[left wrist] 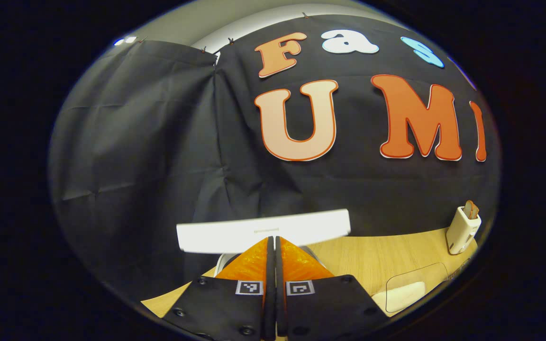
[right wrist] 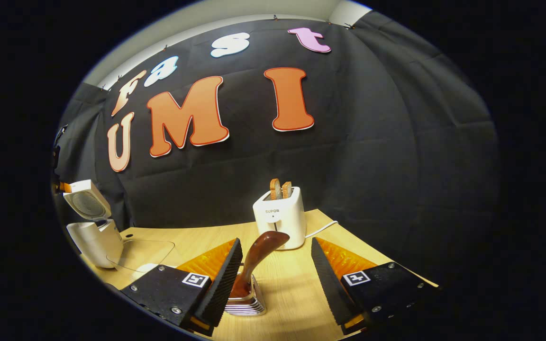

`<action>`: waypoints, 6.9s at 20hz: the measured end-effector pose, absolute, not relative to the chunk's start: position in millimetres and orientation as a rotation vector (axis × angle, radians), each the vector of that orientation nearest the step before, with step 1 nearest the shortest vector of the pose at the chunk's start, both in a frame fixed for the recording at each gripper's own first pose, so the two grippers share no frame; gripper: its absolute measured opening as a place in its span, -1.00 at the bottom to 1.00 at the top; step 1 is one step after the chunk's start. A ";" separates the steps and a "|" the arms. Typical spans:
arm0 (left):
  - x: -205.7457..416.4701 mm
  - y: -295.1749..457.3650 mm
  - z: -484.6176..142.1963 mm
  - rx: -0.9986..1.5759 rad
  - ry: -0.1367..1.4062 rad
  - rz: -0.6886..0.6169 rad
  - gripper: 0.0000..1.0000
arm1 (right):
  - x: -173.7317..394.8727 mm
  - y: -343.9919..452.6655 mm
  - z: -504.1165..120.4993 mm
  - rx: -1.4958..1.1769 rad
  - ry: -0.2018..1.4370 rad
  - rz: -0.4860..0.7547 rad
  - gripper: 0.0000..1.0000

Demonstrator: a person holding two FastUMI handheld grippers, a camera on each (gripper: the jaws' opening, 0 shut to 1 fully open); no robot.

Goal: Close the left gripper, press the button to open the rice cooker; take a wooden spoon from the chopstick holder with the right hand, scoop a spoonful of rice and pour it into the rice cooker, then put the wooden spoon back into the chopstick holder.

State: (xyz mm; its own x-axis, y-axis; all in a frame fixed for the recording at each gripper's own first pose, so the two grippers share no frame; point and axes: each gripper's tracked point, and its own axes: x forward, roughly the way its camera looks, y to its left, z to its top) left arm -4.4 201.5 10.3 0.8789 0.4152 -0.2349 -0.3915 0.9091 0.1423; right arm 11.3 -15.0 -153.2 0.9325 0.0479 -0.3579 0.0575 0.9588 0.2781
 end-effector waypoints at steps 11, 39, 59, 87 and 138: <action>-13.0 180.6 -4.1 0.098 0.292 0.387 -0.92 | 30.2 -4.8 -167.4 0.498 0.391 0.046 0.05; -20.9 129.4 -48.9 0.135 0.299 0.210 -0.46 | 6.4 45.3 -136.1 0.479 0.333 0.125 -0.77; -31.2 133.1 -57.9 0.054 0.216 0.162 0.30 | 33.0 88.3 -14.6 0.496 0.087 0.187 -0.78; -49.2 172.2 -71.6 0.010 0.196 0.234 0.67 | 38.5 300.1 -119.7 0.109 0.304 0.445 -0.77; -76.8 212.4 -74.5 -0.076 0.201 0.325 0.67 | 58.3 270.0 -154.9 1.374 0.720 0.258 -0.77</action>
